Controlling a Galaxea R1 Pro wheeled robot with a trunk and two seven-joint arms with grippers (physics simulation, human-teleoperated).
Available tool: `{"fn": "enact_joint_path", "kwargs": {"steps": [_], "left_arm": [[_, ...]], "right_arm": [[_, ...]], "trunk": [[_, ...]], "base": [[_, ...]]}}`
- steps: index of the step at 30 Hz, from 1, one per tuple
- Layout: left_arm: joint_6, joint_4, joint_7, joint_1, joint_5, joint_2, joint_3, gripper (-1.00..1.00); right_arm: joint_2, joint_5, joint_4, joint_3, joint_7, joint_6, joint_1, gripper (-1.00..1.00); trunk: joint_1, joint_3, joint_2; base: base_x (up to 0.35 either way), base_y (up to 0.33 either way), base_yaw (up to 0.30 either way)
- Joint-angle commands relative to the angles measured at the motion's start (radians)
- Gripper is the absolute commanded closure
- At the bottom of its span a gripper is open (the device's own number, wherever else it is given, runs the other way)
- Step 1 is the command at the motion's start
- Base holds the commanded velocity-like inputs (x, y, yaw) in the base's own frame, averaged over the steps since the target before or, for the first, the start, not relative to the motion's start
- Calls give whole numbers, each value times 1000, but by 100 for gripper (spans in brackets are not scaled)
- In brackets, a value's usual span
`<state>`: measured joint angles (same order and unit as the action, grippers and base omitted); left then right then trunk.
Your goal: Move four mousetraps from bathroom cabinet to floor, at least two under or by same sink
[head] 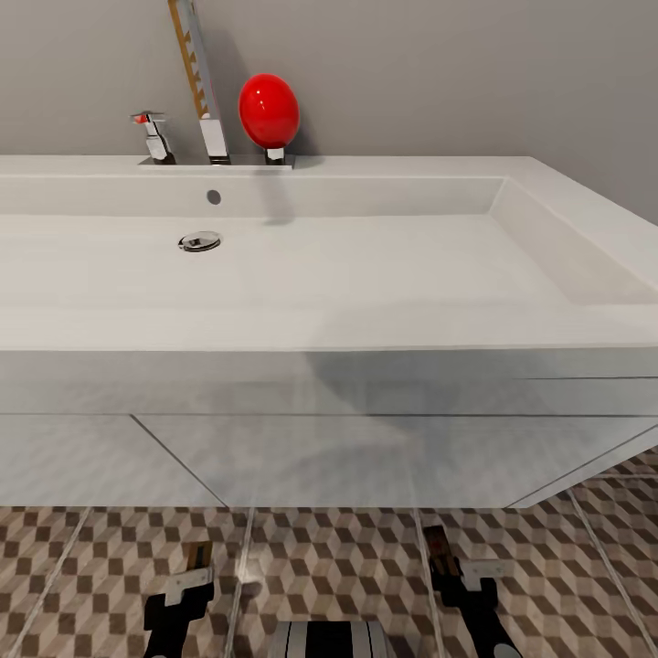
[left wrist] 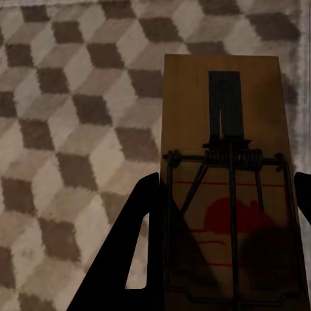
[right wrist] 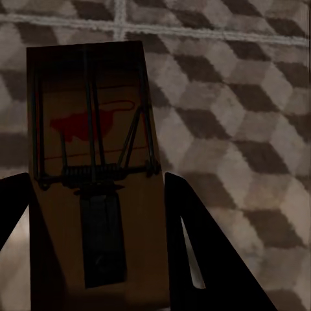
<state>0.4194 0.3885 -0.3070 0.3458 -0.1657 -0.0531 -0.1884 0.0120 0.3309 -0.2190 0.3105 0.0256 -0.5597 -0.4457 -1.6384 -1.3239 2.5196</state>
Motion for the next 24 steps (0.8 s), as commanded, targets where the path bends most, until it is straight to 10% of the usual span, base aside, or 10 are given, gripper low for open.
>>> {"fn": "enact_joint_path", "kwargs": {"steps": [1,24], "left_arm": [[5,-1,-6,1,-8,-1,-9,100],[77,13,-16,14,-5,-14,-8,100]], "right_arm": [[0,7,2,7,-1,-6,-1,100],[0,14,-11,9,-1,-20,-1,100]], "trunk": [[0,-1,0],[0,-1,0]], "base": [[0,0,0],[0,0,0]]}}
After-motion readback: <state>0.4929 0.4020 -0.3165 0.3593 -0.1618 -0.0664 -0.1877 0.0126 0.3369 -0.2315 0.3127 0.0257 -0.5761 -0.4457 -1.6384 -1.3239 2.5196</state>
